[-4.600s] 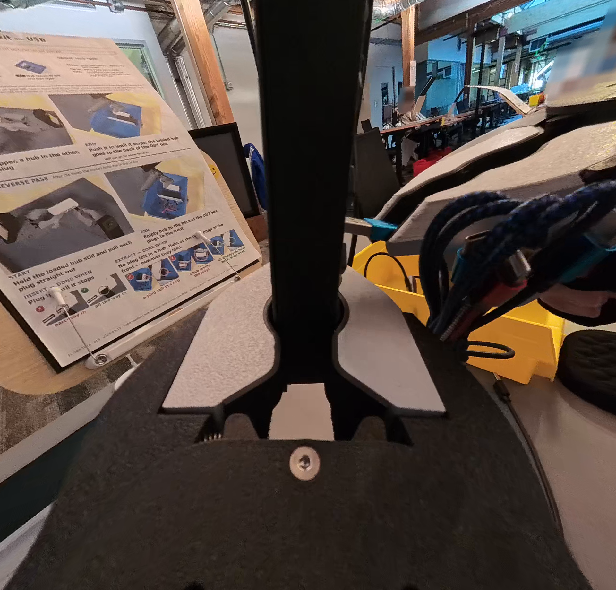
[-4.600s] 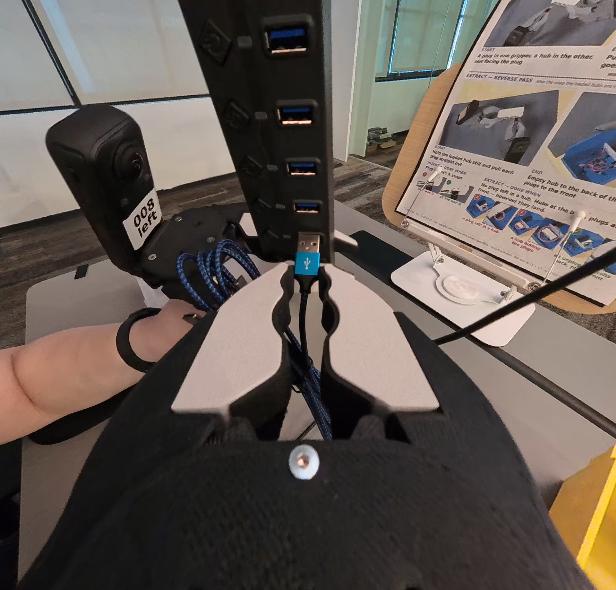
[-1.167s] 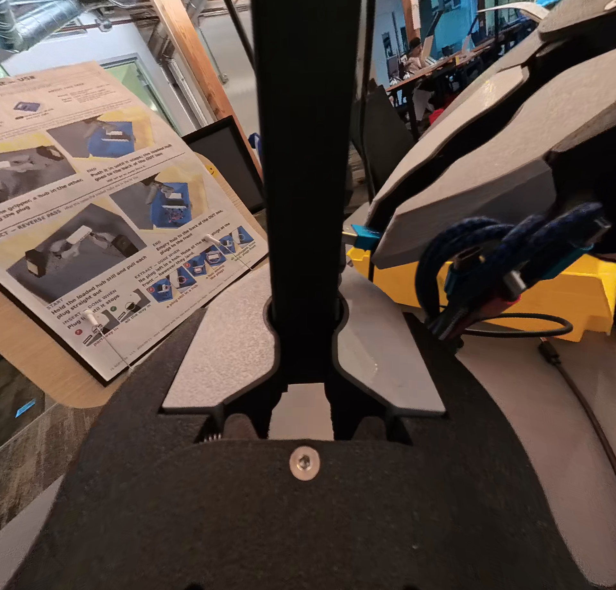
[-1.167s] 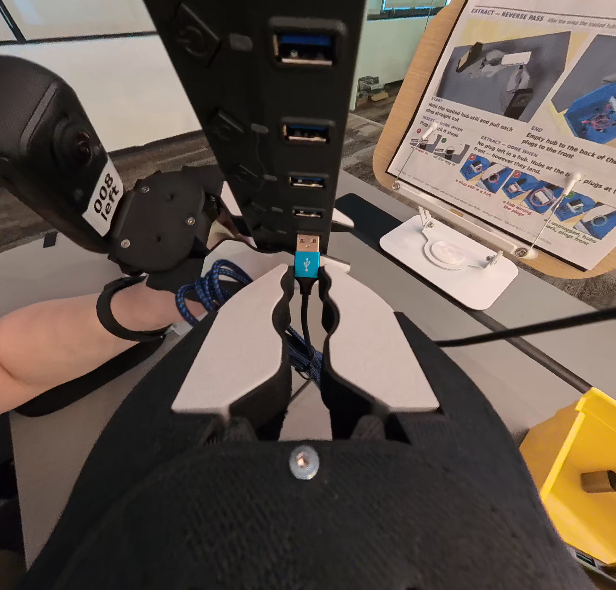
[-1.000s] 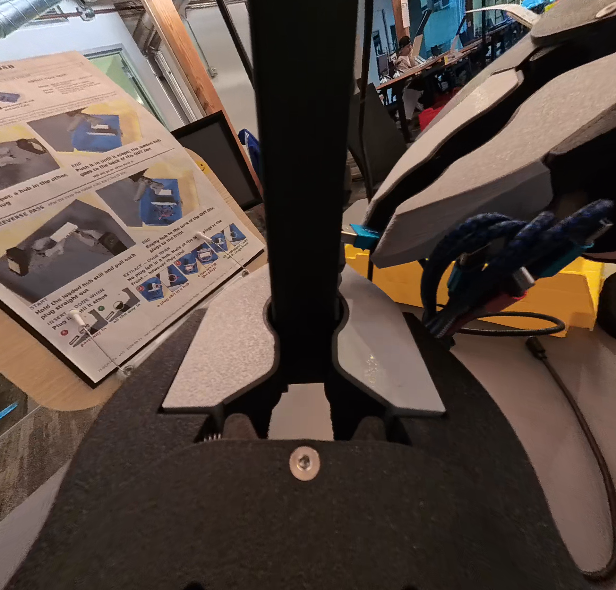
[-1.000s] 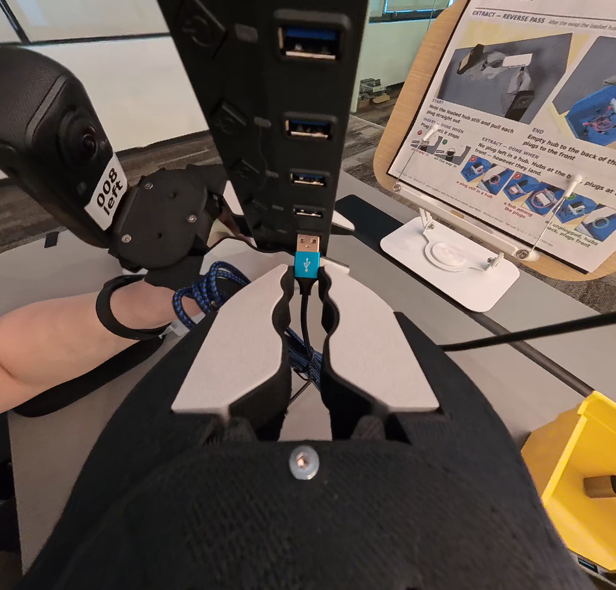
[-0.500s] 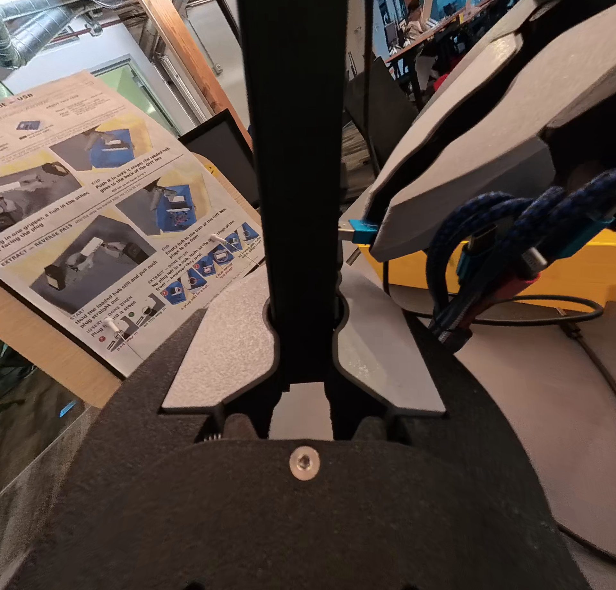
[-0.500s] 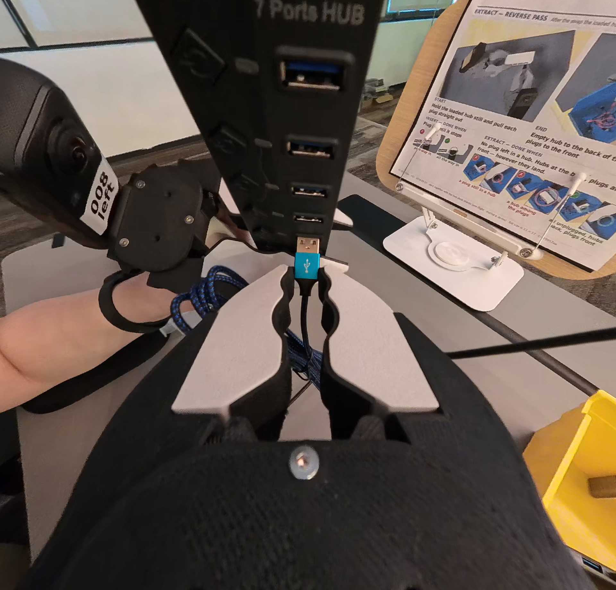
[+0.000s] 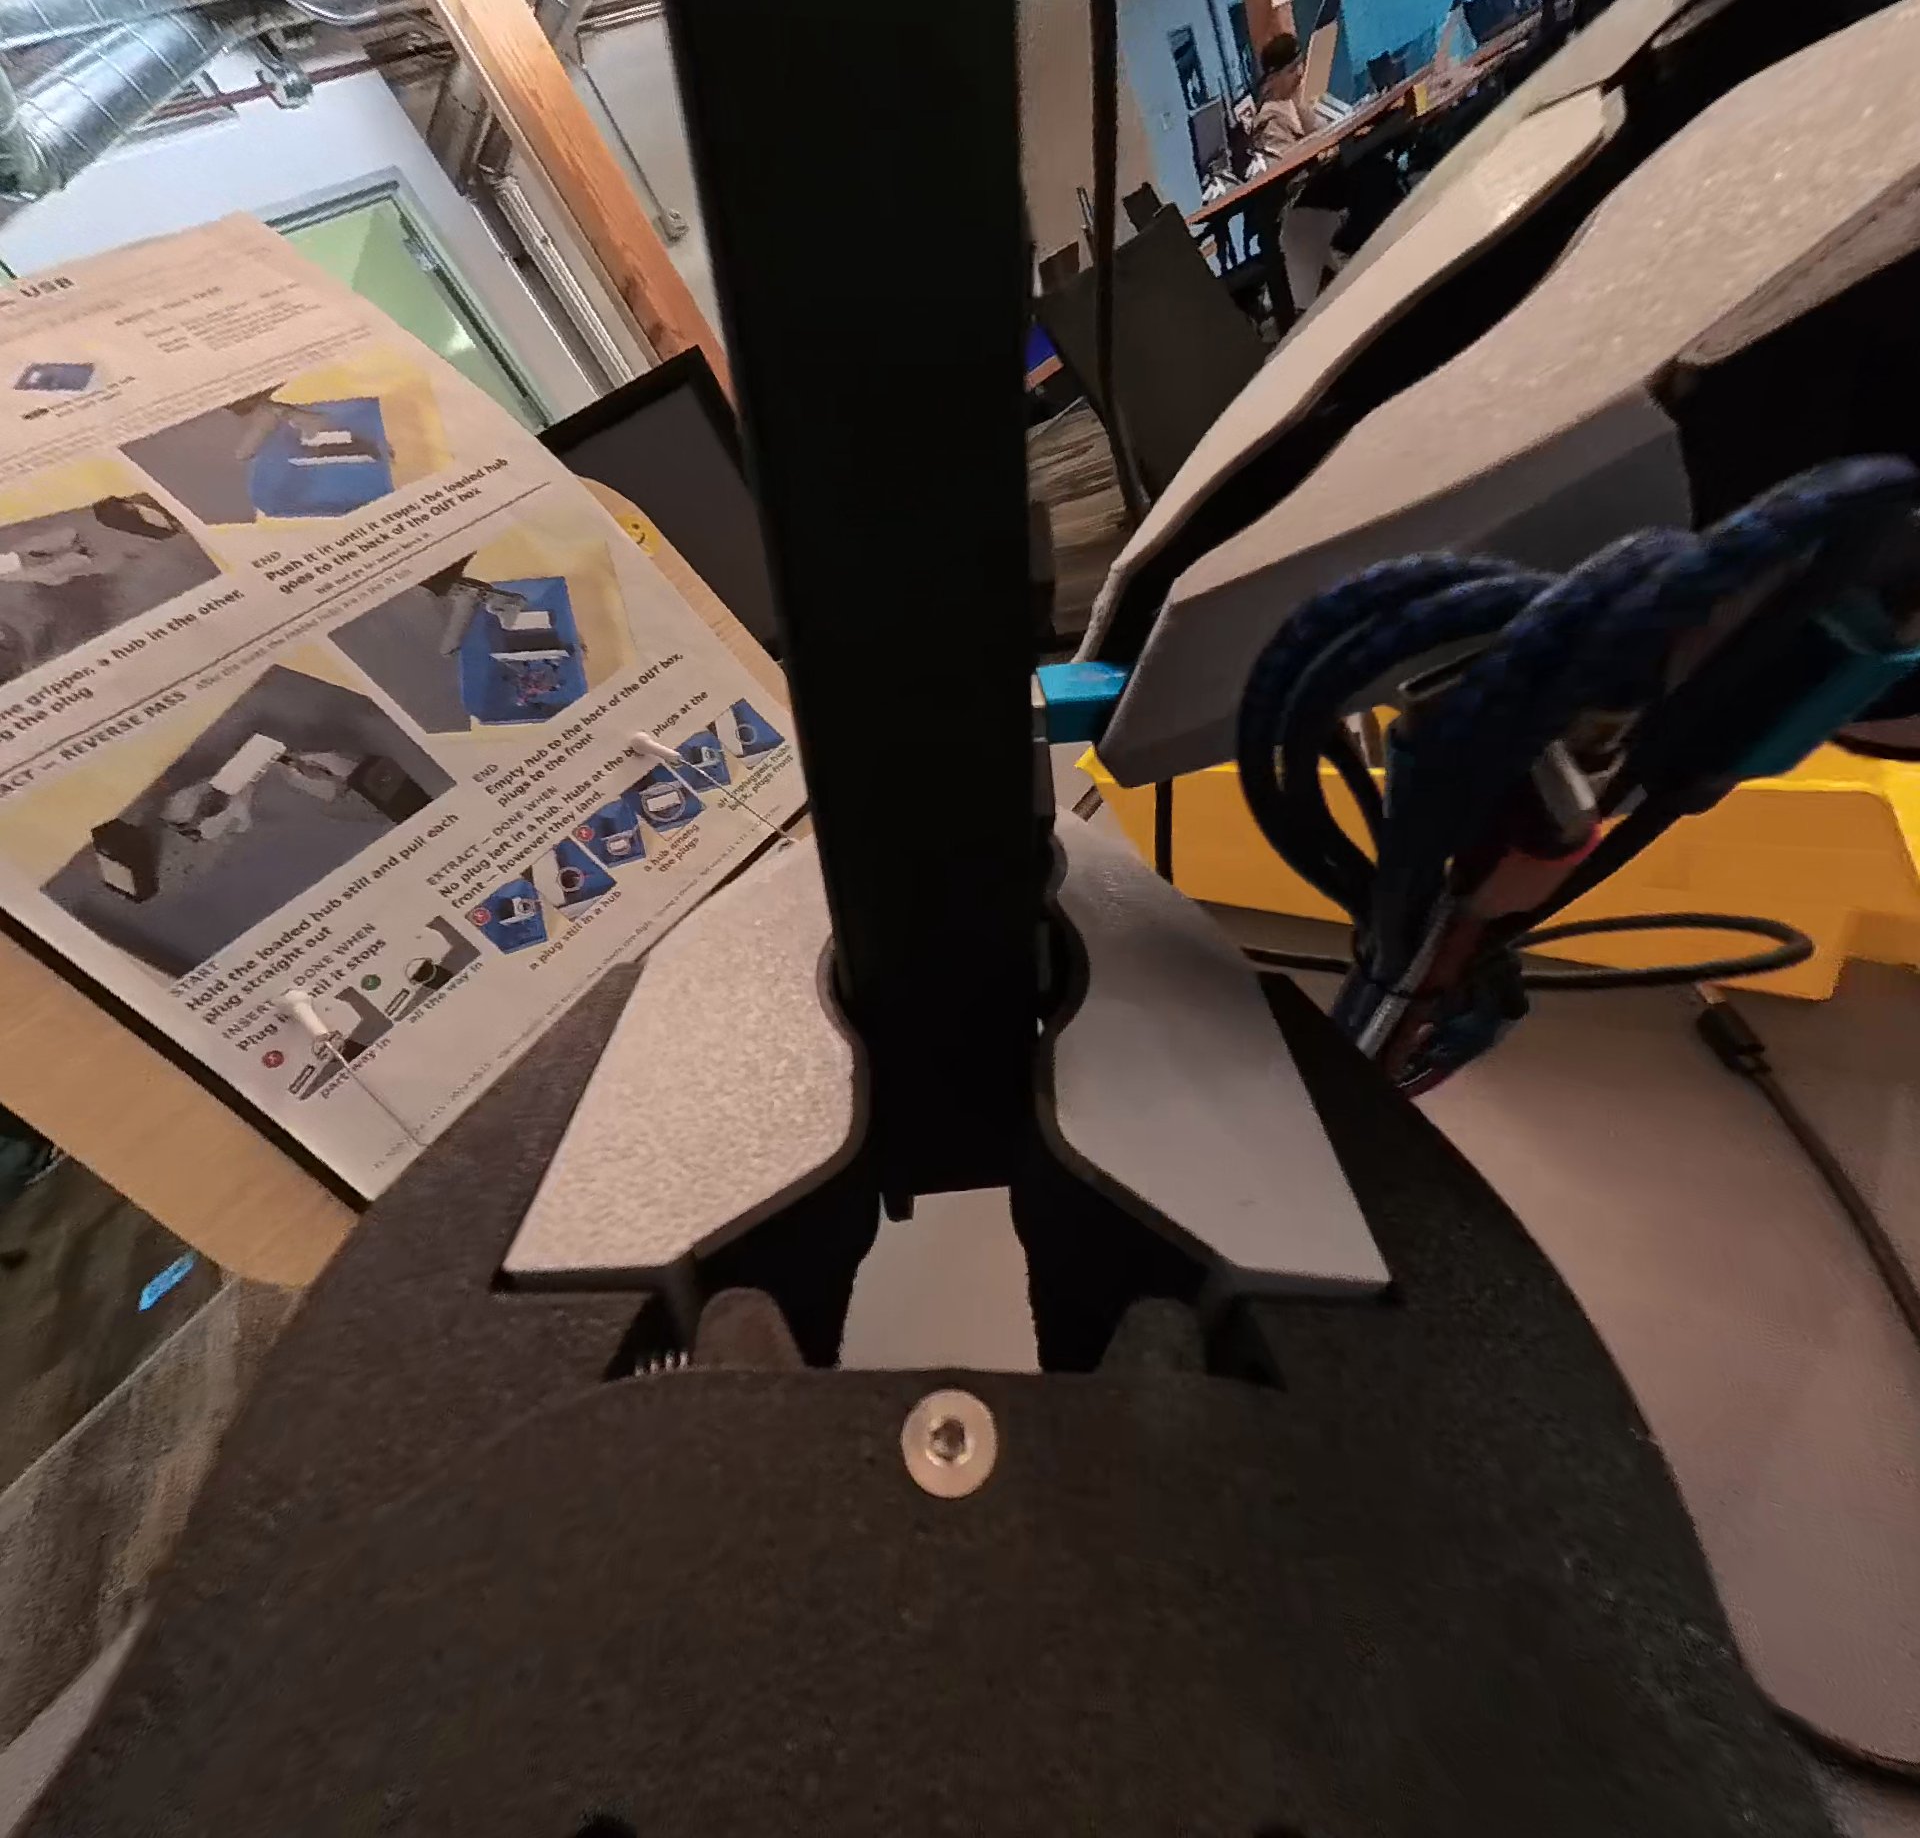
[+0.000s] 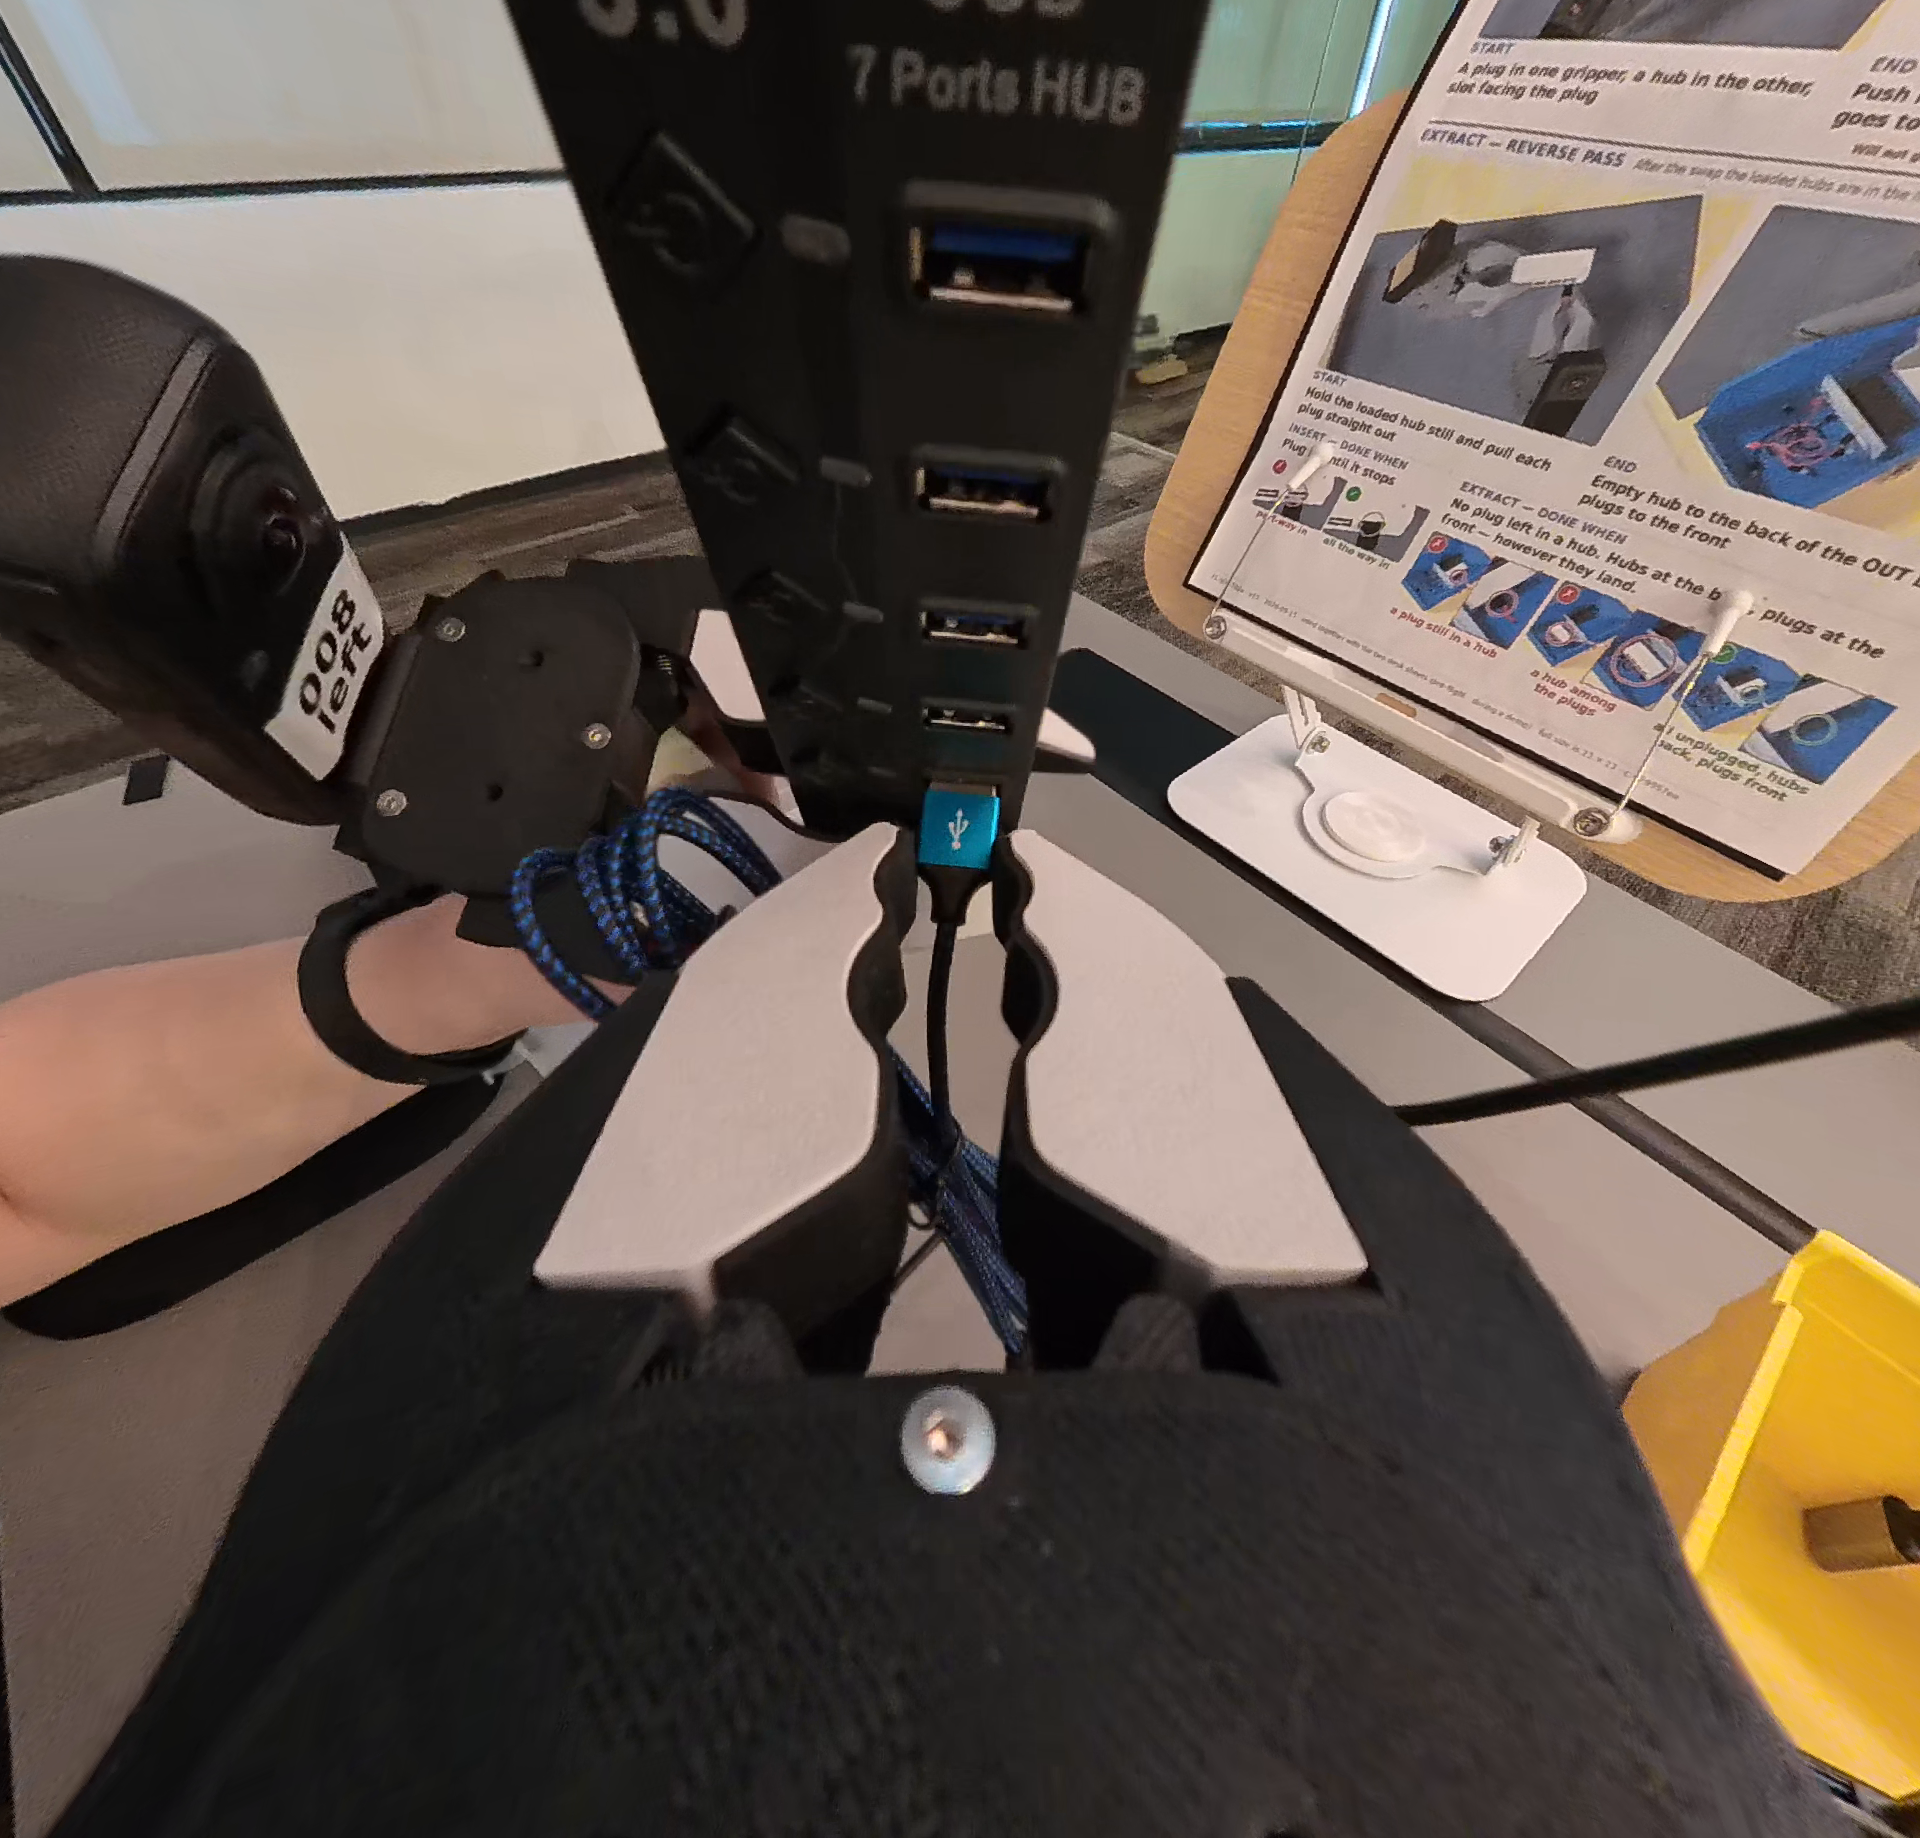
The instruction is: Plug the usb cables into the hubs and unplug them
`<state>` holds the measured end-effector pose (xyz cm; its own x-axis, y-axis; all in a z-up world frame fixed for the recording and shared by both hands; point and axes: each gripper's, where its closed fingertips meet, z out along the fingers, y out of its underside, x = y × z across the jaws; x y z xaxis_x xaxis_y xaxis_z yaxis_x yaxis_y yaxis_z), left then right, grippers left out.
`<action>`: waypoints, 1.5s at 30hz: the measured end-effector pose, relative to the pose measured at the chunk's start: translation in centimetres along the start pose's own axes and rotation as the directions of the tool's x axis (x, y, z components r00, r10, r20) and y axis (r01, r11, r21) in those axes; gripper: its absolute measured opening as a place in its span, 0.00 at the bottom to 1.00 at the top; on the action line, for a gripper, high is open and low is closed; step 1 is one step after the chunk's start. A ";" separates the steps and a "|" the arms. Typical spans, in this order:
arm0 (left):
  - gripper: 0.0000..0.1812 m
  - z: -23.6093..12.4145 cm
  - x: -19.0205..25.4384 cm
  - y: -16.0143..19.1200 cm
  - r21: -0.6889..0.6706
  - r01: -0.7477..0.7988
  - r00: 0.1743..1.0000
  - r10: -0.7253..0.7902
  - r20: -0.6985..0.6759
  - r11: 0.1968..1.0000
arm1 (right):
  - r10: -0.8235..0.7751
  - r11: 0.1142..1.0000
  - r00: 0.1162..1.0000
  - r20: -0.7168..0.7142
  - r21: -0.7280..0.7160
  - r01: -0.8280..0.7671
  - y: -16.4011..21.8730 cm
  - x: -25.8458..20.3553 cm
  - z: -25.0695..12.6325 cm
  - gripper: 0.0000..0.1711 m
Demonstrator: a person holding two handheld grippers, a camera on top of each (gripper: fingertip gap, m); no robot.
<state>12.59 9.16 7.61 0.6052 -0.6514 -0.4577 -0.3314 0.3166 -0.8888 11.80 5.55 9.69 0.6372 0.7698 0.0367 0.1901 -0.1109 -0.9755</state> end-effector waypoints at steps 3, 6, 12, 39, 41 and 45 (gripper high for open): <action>0.14 -0.3 -0.1 -0.5 0.022 -0.027 1.000 0.028 -0.010 0.999 | -0.040 0.999 0.999 0.027 0.029 0.039 -0.4 -0.4 -0.2 0.08; 0.14 -0.6 -0.2 -1.1 0.062 0.022 0.999 -0.020 -0.034 0.998 | -0.098 0.993 0.995 0.025 0.066 0.096 -1.0 -0.8 -0.3 0.09; 0.14 -0.9 -1.2 -1.3 0.060 0.095 0.995 -0.097 0.033 0.994 | -0.020 0.987 0.999 0.037 0.158 0.014 -1.6 -0.8 0.1 0.09; 0.14 -0.7 -0.4 -1.0 0.017 0.228 0.965 -0.224 -0.137 0.973 | -0.109 0.974 0.987 0.121 0.211 0.081 -2.5 -1.0 -1.3 0.15; 0.14 -0.6 0.7 -0.7 -0.036 0.331 0.910 -0.329 -0.253 0.943 | -0.101 0.963 0.981 0.164 0.262 0.055 -3.7 -0.8 -2.8 0.15; 0.14 -0.6 1.5 -1.0 -0.048 0.478 0.811 -0.461 -0.359 0.877 | -0.115 0.967 0.983 0.146 0.244 0.077 -4.6 0.4 -5.4 0.15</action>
<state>13.41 7.50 7.83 0.3837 -0.9222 0.0476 -0.0360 -0.0664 -0.9971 15.23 2.94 15.35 0.4949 0.8611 0.1165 0.0507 0.1052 -0.9932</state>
